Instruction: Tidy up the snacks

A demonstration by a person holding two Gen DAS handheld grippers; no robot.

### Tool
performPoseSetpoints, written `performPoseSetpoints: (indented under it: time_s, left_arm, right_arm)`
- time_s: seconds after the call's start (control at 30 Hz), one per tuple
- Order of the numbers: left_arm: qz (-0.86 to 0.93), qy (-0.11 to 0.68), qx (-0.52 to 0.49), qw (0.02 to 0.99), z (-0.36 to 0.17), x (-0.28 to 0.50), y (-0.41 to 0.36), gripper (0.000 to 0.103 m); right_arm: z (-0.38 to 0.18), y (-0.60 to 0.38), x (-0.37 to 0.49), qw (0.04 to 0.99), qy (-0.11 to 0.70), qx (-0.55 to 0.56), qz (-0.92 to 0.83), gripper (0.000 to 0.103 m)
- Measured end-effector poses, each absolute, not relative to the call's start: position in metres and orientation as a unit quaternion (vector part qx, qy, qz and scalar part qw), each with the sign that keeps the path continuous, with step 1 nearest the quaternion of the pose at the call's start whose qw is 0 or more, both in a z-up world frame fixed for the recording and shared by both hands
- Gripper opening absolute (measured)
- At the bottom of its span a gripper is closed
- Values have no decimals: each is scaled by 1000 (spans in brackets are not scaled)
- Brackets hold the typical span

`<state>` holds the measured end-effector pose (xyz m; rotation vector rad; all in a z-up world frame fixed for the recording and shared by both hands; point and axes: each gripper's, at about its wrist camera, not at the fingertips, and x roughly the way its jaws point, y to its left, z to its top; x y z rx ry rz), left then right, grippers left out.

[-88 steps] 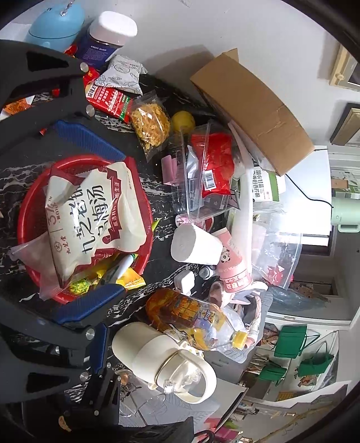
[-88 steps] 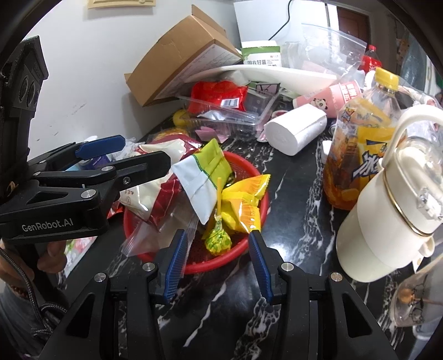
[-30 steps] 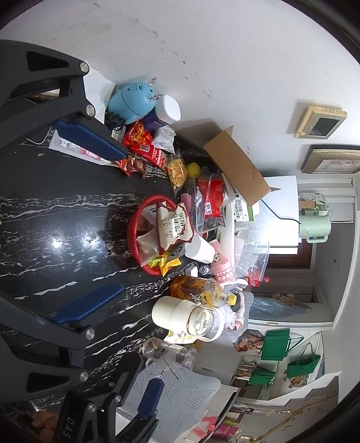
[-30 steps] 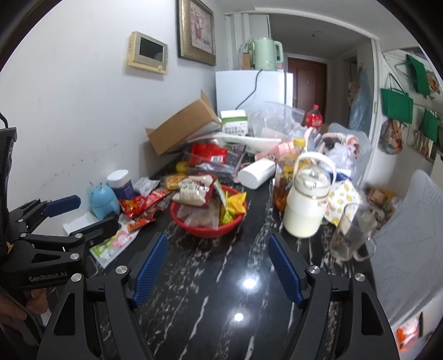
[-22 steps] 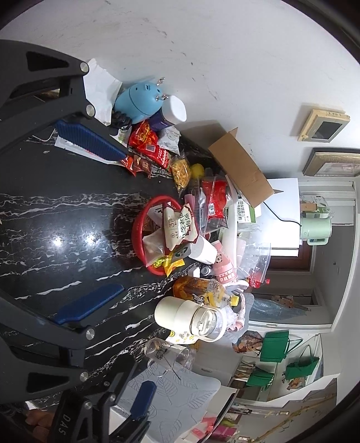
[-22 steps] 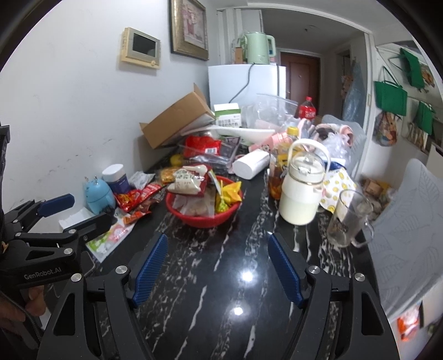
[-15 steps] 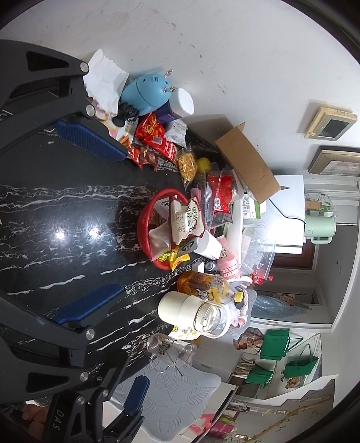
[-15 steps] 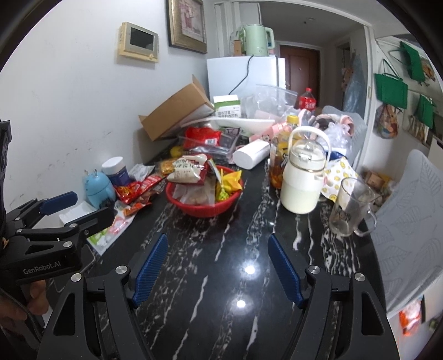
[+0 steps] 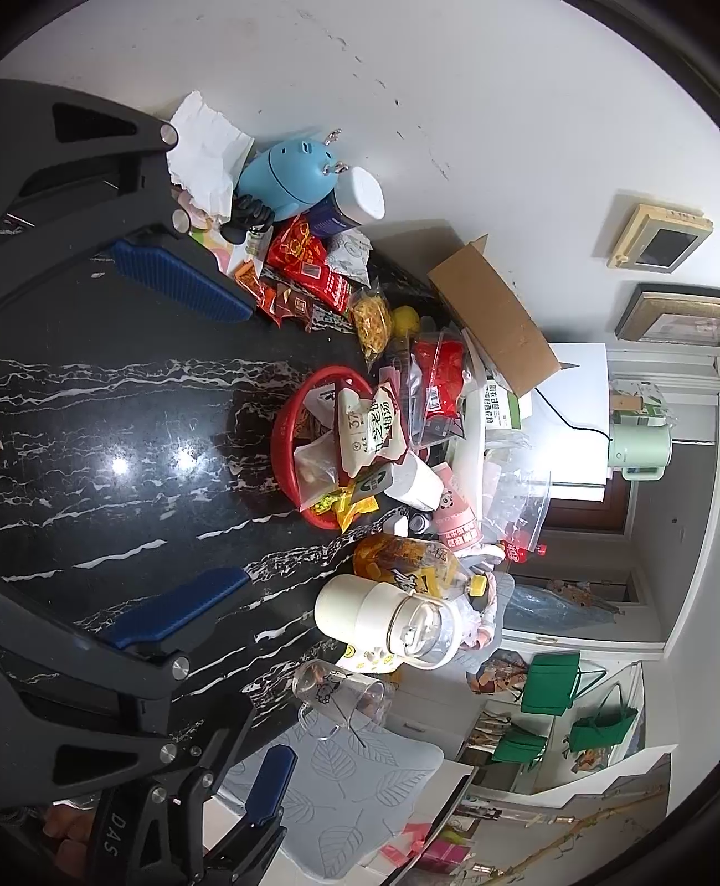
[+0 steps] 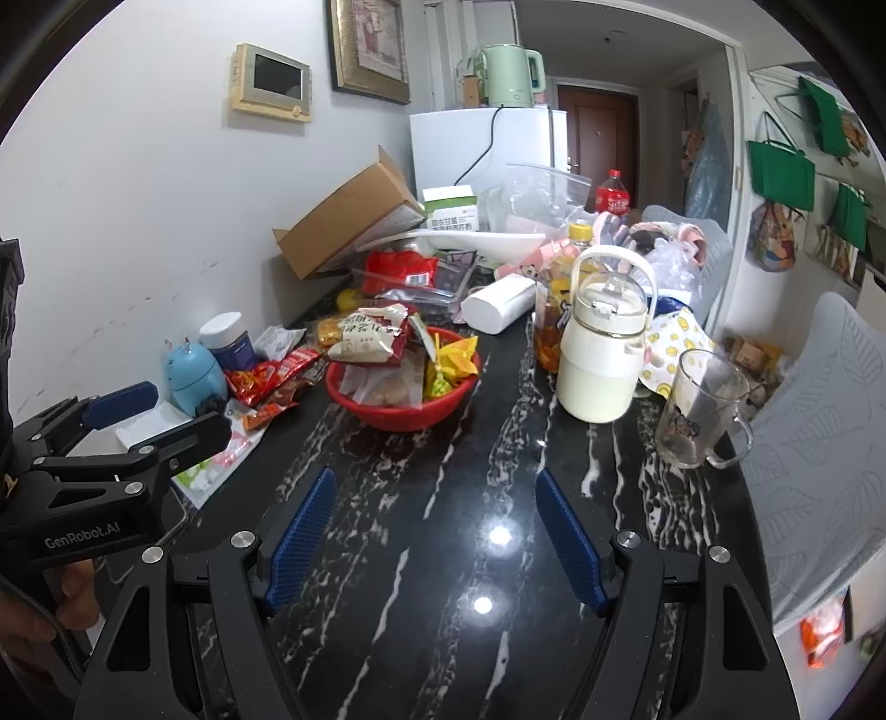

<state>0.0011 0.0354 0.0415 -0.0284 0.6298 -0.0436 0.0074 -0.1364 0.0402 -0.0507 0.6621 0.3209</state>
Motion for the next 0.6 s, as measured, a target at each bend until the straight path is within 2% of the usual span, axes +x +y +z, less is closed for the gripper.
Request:
performPoseSetpoints:
  time_s: [0.6]
  left_arm:
    - [-16, 317, -15, 948, 39, 5, 30, 91]
  right_arm:
    - [37, -143, 9, 931, 327, -28, 157, 77]
